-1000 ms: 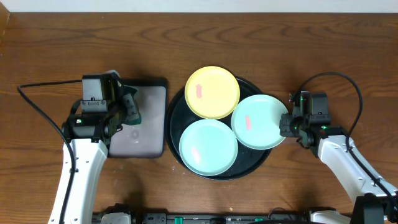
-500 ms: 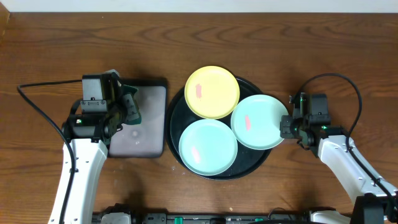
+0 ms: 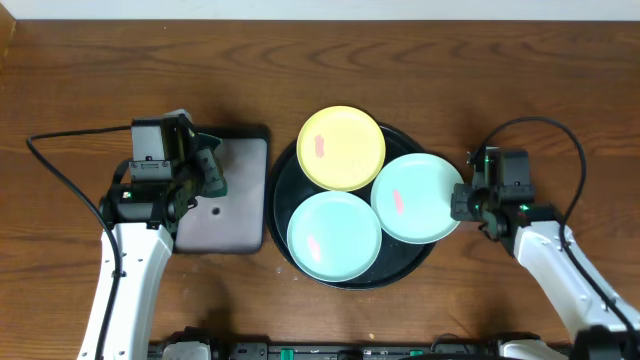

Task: Clean dirty plates on tray and stack at the side
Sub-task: 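Lift the green sponge out of the basin with the left gripper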

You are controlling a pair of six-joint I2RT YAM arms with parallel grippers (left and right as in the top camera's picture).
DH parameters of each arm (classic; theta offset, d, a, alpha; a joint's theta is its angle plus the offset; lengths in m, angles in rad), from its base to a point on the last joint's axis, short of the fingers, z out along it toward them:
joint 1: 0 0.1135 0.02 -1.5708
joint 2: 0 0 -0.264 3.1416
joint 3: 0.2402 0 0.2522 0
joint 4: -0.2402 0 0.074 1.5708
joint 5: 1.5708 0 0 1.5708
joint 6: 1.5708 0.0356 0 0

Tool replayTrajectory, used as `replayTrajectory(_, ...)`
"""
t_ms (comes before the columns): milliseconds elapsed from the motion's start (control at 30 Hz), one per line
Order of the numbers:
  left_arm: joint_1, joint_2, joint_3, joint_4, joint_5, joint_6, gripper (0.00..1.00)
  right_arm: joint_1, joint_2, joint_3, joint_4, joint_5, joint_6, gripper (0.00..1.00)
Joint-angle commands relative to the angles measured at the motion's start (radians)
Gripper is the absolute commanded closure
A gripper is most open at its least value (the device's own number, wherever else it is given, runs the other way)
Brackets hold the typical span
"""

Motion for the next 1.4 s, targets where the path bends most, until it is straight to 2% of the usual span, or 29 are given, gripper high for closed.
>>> replayTrajectory(0, 0.003, -0.001, 0.005, 0.003, -0.005, 0.017, 0.93, -0.002, -0.075, -0.006, -0.019, 0.06, 0.017, 0.99)
replayTrajectory(300, 0.003, -0.001, 0.005, 0.004, -0.005, 0.045, 0.93, -0.002, -0.06, -0.008, -0.029, 0.108, 0.08, 0.99)
replayTrajectory(900, 0.003, 0.003, -0.02, 0.016, -0.005, 0.079, 0.93, -0.002, -0.06, -0.008, -0.049, 0.109, 0.079, 0.99)
replayTrajectory(1267, 0.003, 0.088, -0.029, 0.023, -0.002, 0.077, 0.93, -0.002, -0.06, -0.008, -0.049, 0.109, 0.079, 0.99)
replayTrajectory(1367, 0.003, 0.115, -0.029, 0.018, 0.066, 0.077, 0.93, -0.002, -0.06, -0.008, -0.049, 0.109, 0.079, 0.99)
